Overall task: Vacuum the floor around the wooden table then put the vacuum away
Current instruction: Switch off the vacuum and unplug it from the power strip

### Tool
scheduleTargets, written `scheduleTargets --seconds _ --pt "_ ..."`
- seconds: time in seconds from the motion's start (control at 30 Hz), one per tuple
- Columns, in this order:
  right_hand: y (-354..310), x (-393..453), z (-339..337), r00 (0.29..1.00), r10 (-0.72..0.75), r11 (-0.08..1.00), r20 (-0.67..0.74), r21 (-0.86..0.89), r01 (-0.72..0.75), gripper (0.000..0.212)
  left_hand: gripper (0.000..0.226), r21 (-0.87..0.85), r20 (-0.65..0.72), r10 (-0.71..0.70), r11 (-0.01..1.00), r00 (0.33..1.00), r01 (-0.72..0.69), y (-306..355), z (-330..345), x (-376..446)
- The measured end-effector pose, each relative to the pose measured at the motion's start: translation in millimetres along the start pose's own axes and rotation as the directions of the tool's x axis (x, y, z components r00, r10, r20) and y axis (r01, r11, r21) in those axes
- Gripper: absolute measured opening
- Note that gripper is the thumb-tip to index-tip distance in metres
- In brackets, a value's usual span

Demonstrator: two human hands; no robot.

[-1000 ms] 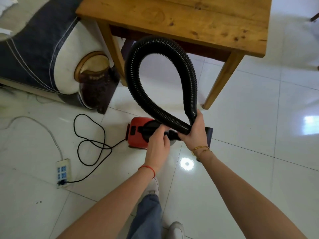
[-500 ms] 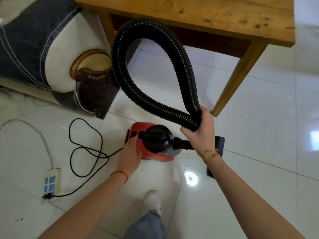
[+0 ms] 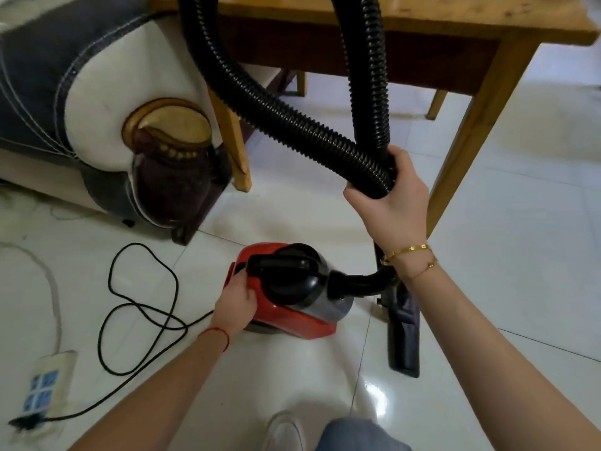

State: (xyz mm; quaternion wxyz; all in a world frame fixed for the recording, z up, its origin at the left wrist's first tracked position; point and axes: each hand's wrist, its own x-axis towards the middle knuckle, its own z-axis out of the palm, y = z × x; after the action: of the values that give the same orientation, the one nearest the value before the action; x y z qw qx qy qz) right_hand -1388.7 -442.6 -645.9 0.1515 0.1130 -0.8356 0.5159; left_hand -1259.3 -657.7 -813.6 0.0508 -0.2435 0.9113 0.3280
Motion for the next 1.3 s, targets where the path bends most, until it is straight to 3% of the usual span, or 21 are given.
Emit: scheduleTargets --seconds 0.23,0.67,0.83,0.9,0.97,1.07,1.13,1.3 --pt "0 -4 5 1.000 -0.016 1.000 0.004 0.015 0.016 0.054 0.054 0.070 0.018 0.006 0.998 1.000 -0.007 -6 -3 11" --pt "-7 -2 13 1.000 0.022 0.999 0.010 0.029 -0.022 0.051 0.037 0.073 -0.001 0.021 0.997 1.000 -0.021 -8 0 11" --pt "-7 -3 13 1.000 0.003 1.000 0.020 0.020 -0.003 0.050 0.057 0.103 0.119 0.015 0.994 0.993 -0.027 -11 -12 21" --pt "-7 -3 13 0.999 -0.007 1.000 0.032 0.013 0.006 0.051 0.070 0.108 0.115 0.085 0.989 0.990 -0.098 -5 -19 24" --pt "-6 -1 12 0.999 -0.015 1.000 0.040 0.014 0.015 0.052 0.070 0.104 0.040 0.277 0.954 0.960 -0.280 9 -22 26" --pt "-6 2 12 0.998 -0.032 0.999 0.059 0.007 0.031 0.054 0.056 0.259 0.112 0.575 0.770 0.810 -0.583 30 -21 35" --pt "-5 4 13 0.996 -0.043 0.999 0.077 -0.003 0.044 0.055 0.043 0.358 0.209 0.612 0.678 0.763 -0.642 39 -19 45" --pt "-1 5 15 0.989 -0.075 0.996 0.126 -0.047 0.081 0.058 0.026 0.331 0.331 0.644 0.605 0.689 -0.724 42 -21 60"
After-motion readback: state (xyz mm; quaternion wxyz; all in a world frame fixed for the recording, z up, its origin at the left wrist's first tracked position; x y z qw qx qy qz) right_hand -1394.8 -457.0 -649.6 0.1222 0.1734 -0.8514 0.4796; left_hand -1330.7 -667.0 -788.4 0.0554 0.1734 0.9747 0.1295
